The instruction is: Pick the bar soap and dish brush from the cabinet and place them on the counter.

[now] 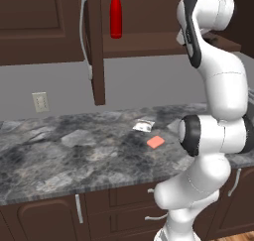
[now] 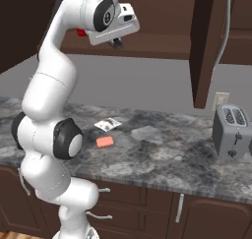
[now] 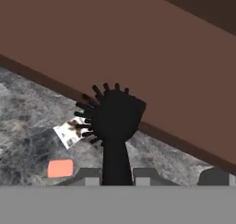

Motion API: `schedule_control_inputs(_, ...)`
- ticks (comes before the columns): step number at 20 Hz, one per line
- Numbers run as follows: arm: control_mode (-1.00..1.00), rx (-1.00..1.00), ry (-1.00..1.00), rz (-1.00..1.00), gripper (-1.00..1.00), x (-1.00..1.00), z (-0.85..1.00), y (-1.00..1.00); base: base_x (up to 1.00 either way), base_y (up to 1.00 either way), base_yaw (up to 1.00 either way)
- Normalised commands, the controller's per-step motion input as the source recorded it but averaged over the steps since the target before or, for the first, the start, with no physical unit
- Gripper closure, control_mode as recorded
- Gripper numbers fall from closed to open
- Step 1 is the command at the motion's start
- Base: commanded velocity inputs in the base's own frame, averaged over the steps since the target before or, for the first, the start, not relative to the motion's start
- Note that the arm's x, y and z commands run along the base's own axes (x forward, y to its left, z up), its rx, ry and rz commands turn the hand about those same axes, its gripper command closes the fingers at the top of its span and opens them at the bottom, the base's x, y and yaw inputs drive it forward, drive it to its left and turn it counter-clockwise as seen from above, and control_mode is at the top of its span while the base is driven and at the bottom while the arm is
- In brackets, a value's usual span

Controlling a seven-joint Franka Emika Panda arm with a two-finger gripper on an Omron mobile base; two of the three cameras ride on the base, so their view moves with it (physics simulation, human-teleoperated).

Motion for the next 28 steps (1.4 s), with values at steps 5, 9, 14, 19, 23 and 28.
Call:
schedule_control_inputs(5,-1.0,-0.02,0.05,0.0,1.0,-0.72,-0.13,0.08,0.0,0.0,0.0)
schedule_control_inputs(9,-1.0,-0.02,0.07,0.0,1.0,-0.68,-0.3,0.13,0.0,0.0,0.0)
schedule_control_inputs(14,-1.0,-0.02,0.08,0.01,1.0,-0.71,-0.25,0.15,0.0,0.0,0.0)
schedule_control_inputs(19,-1.0,-0.02,0.09,0.01,1.0,-0.72,-0.16,0.08,0.0,0.0,0.0)
schedule_control_inputs(23,-1.0,0.0,0.01,0.04,1.0,-0.72,-0.55,0.01,0.0,0.0,0.0)
schedule_control_inputs(28,-1.0,0.11,-0.1,0.05,1.0,-0.72,-0.85,0.0,0.0,0.0,0.0)
